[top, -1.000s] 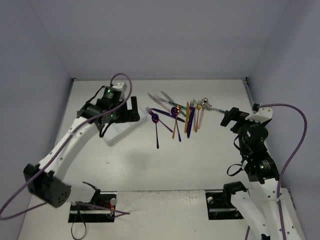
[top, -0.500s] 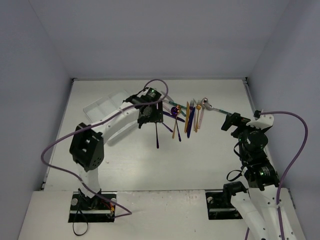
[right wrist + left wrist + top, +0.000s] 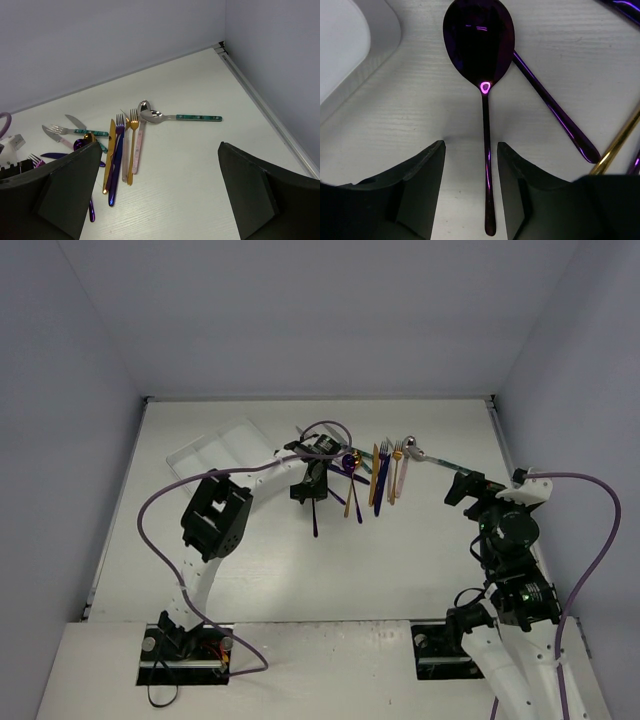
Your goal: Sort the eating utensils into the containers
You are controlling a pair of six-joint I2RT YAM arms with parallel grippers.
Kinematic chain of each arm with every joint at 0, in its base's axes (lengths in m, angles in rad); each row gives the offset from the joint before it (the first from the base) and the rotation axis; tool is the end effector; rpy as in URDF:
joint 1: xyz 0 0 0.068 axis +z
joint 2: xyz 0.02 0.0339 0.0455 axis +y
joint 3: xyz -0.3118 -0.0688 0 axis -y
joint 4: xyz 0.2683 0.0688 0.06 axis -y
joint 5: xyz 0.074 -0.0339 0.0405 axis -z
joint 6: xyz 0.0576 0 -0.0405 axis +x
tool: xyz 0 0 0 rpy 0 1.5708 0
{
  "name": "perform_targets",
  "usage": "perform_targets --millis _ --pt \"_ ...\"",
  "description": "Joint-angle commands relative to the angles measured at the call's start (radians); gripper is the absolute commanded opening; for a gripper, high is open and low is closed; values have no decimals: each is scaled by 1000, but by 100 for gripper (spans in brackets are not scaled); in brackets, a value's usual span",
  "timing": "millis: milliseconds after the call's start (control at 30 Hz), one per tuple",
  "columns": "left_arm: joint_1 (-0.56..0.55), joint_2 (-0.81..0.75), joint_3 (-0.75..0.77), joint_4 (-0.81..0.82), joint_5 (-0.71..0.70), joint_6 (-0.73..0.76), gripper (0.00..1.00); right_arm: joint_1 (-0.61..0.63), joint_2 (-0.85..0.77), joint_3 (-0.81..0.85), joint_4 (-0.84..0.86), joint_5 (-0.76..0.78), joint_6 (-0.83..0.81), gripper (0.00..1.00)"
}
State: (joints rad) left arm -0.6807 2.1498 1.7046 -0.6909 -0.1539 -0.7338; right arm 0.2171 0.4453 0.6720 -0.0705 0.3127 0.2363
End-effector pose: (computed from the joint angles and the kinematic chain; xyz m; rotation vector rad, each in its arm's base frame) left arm 0.4048 -0.3165 0.1943 -0.1178 2.7016 -0.2295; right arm 0.1149 0.0072 0.3866 0.2717 1.3978 0.1531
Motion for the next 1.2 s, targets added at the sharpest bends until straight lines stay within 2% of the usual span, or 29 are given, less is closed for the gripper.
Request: perform_targets --millis 0,67,167,267,433,467,600,900,1000,1167 --pt "-3 -6 60 8 -35 -16 42 11 -7 -5 86 34 8 100" --pt "-2 8 65 8 -36 -19 41 13 -8 -6 87 34 10 100" --pt "-3 28 74 8 -45 -23 35 15 -7 -6 87 35 11 100" --pt "-2 55 79 5 -47 -27 25 18 -13 -8 87 45 14 100" --pt "0 70 68 6 -33 -43 1 20 -19 -10 88 50 11 100" --pt "0 68 63 5 -33 -44 0 21 -19 -11 89 49 9 100" --pt "-2 11 39 6 -64 -43 0 21 -22 -12 90 54 11 100" --pt "1 -339 -41 1 -160 -17 0 22 -28 -11 92 59 10 100" --pt "56 -434 -95 1 -179 -14 0 24 -35 -11 91 75 4 100" --pt "232 -516 -174 0 -173 -6 0 26 -38 -9 92 78 1 100"
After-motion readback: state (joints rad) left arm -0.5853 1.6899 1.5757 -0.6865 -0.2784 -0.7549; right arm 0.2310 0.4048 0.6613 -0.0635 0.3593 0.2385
